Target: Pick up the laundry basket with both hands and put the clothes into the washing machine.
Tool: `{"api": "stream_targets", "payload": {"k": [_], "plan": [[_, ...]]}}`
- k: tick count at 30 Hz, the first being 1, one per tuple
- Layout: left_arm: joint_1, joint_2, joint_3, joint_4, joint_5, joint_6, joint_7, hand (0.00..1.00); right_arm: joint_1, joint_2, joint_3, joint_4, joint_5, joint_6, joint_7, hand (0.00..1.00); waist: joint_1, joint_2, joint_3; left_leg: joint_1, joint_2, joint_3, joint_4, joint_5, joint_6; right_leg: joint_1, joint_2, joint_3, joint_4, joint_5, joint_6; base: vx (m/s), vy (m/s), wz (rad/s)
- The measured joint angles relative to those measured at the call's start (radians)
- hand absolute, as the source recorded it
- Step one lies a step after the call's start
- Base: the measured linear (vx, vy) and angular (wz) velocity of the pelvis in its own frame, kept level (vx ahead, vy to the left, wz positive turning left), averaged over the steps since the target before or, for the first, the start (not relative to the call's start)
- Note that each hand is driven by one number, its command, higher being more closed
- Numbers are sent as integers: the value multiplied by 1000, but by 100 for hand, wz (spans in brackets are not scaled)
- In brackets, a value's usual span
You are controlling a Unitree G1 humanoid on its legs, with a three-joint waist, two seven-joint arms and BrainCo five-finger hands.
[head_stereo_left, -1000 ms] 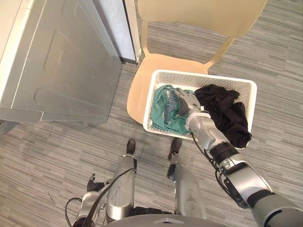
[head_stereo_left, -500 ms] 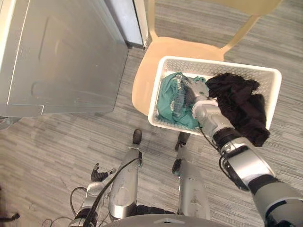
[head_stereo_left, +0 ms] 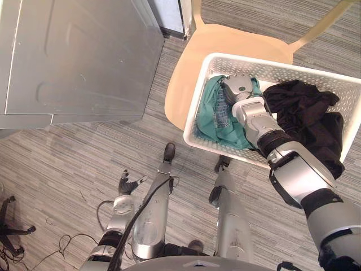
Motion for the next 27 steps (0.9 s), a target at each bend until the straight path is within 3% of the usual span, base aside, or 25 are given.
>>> {"api": "stream_targets", "payload": {"k": [6, 12, 18, 23, 27], "plan": [[-10, -27, -10, -6, 0, -3, 5, 0, 135, 42, -161, -130, 59, 13, -26, 100, -9, -1, -2, 25, 0, 3, -5, 9, -1, 19, 1, 7, 0, 0, 0, 20, -3, 0], [-3, -20, -9, 13, 7, 4, 26, 0, 388, 119, -402, -413, 188, 13, -103, 100, -48, -6, -3, 84, -2, 7, -4, 8, 0, 75, 3, 18, 0, -3, 2, -15, 0, -2], [64, 43, -13, -52, 88, 15, 46, 0, 538, 167, -547, -745, 238, -2, -228, 100, -86, -56, -25, 150, 2, 20, -4, 2, 3, 129, 7, 36, 0, -10, 8, -22, -1, -8], [151, 92, -13, -187, 164, 22, 58, 0, 720, 193, -587, -1006, 237, -41, -266, 100, -110, -97, -52, 208, 2, 41, -4, -16, 9, 178, 6, 54, 0, -18, 13, 24, 28, -12], [240, 102, -14, -335, 211, 24, 61, 0, 878, 196, -597, -1129, 236, -76, -275, 100, -122, -129, -113, 261, 2, 59, -6, -37, 16, 223, 6, 69, -1, -32, 23, 78, 46, -11]]}}
